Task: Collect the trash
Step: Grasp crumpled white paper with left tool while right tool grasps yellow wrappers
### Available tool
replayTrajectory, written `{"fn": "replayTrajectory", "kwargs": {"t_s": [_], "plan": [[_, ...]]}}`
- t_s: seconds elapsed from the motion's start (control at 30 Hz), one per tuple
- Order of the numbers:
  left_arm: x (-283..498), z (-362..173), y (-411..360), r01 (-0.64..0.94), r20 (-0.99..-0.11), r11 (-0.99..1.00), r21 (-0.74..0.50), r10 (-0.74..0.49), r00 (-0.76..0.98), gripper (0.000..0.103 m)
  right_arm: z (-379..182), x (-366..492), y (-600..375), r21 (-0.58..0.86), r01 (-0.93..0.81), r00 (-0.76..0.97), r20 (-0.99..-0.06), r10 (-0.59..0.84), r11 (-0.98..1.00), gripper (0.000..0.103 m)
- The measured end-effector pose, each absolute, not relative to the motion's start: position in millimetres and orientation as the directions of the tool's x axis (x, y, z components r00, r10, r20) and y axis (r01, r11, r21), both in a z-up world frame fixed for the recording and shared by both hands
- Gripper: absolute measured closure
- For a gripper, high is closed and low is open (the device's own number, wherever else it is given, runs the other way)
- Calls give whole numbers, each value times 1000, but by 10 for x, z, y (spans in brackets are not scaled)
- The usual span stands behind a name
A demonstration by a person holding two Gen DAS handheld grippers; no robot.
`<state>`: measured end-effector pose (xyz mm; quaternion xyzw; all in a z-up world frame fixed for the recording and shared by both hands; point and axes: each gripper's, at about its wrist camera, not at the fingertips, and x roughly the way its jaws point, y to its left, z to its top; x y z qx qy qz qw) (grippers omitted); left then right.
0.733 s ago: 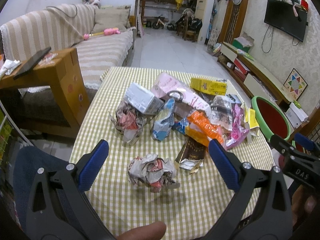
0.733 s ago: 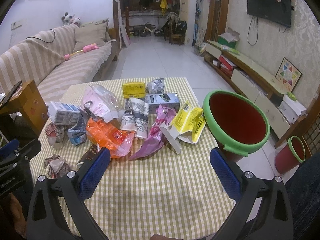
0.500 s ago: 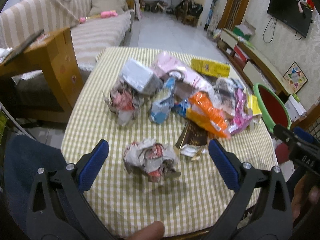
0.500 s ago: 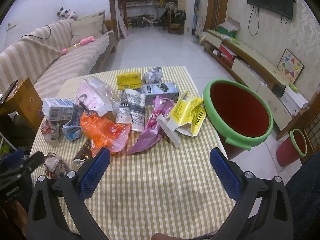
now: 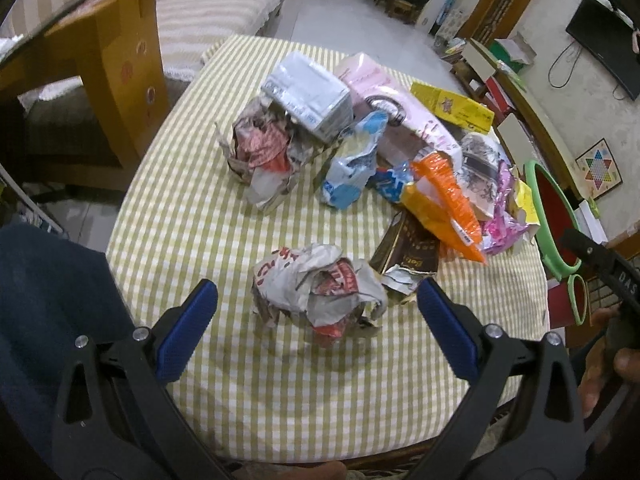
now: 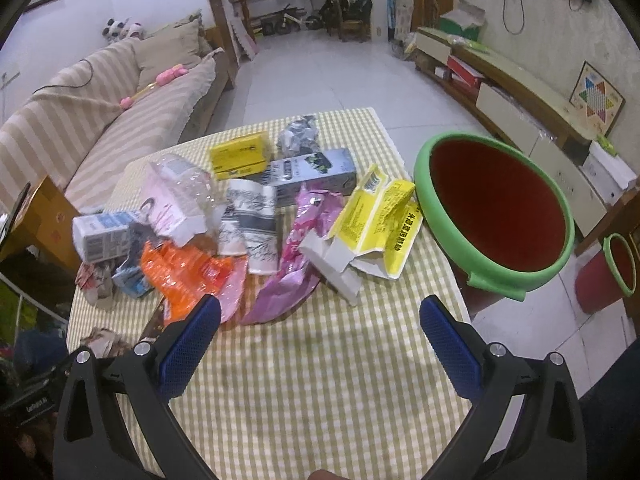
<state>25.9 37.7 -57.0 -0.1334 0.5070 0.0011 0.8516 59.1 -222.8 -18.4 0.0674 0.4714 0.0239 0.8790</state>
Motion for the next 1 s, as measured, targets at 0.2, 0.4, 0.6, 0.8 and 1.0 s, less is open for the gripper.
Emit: {"fn": "replayTrajectory", "kwargs": {"t_s": [0.2,0.4,0.6,0.8,1.0], "plan": [[411,-692,295,-110,-895,972,-208,-144,422,5,-276,760,-2427,179,83,520,-847,111,980,7],[502,-800,174,-88,-915,979,-184,-138,378,5,-314,960,-2579,201,140,495,-862,107,969,7],[565,-939,83,-73,-925,984,-165,-129,356,5,-413,1202,-2669,212,181,464,-880,107,960,11],[626,-988,1,-66,-930,986,-153,-121,347,10,-587,1470,-2748,198,207,408,-907,100,958,18],[645,-1018,8,-79,-933,986,-144,-109,344,23,-762,1581,-2784,223,202,362,-922,138,954,25]]}}
